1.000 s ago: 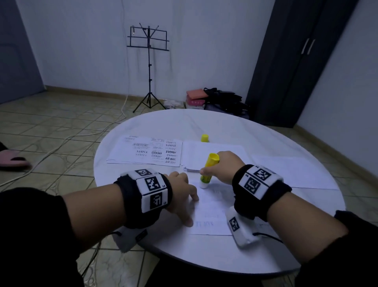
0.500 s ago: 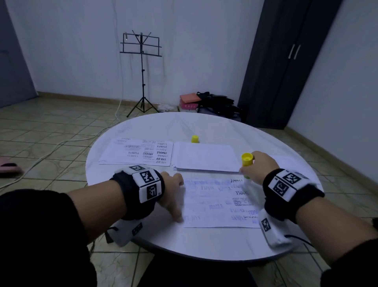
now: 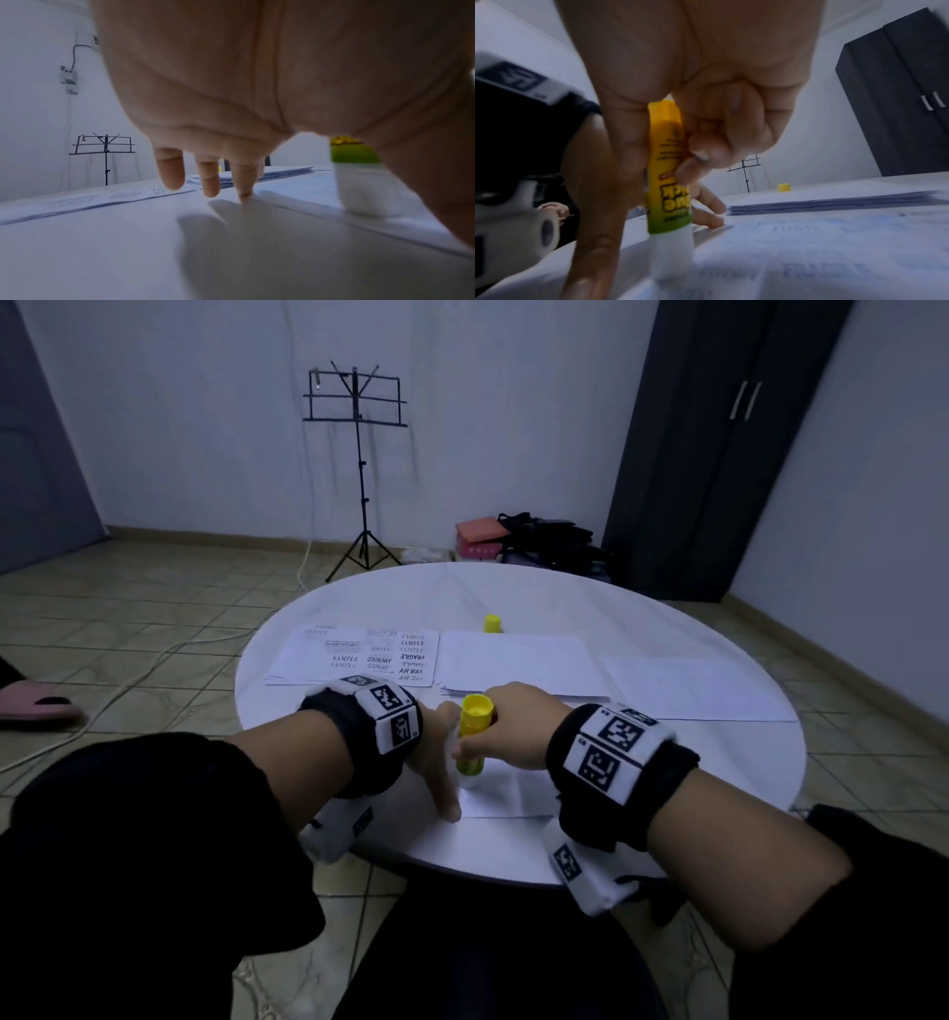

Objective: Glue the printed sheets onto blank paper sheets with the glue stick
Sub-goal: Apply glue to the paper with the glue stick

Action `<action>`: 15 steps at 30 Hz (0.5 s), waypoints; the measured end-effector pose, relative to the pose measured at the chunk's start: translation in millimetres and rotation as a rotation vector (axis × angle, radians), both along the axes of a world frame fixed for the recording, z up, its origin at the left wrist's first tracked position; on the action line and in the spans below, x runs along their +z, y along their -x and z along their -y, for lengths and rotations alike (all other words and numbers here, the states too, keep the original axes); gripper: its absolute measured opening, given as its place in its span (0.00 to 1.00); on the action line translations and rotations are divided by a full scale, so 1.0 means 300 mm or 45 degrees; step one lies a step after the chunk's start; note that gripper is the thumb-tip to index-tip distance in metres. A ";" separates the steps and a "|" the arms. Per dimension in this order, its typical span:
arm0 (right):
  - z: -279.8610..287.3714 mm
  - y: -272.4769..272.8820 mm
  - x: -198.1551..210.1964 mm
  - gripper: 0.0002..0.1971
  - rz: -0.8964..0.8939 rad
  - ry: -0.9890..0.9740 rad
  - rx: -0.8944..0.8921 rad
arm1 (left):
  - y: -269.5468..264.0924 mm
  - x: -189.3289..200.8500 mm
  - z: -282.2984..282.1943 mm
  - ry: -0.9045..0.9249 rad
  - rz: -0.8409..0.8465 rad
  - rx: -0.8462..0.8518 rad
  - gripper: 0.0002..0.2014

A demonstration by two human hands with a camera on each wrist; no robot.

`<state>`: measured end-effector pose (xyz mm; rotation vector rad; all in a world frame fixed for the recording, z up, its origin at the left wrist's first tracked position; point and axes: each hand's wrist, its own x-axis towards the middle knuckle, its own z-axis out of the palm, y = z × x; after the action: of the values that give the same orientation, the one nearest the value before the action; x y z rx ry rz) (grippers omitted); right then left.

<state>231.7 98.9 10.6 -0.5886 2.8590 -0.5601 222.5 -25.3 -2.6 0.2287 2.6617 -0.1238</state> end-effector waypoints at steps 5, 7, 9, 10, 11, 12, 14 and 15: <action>-0.108 -0.049 0.017 0.14 0.038 -0.018 -0.043 | 0.013 0.002 -0.028 0.021 0.020 -0.013 0.59; -0.175 -0.055 0.026 0.12 0.055 -0.022 -0.101 | 0.017 0.012 -0.046 0.098 0.055 -0.051 0.61; -0.250 -0.058 0.031 0.11 0.080 -0.026 -0.165 | 0.017 0.025 -0.068 0.184 0.060 -0.108 0.58; -0.290 -0.059 0.032 0.12 0.094 -0.028 -0.195 | 0.020 0.028 -0.077 0.219 0.053 -0.134 0.57; -0.332 -0.057 0.032 0.13 0.104 -0.024 -0.224 | 0.021 0.032 -0.086 0.255 0.048 -0.154 0.56; -0.368 -0.058 0.032 0.14 0.109 -0.015 -0.249 | 0.021 0.035 -0.088 0.289 0.050 -0.169 0.57; -0.435 -0.067 0.036 0.14 0.127 0.012 -0.301 | 0.028 0.035 -0.093 0.318 0.060 -0.180 0.57; -0.464 -0.067 0.036 0.14 0.141 0.024 -0.322 | 0.033 0.034 -0.096 0.315 0.067 -0.178 0.57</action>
<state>251.9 238.1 21.5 -0.1908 2.8420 -0.6361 212.6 3.3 7.7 0.3311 2.5457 -0.4817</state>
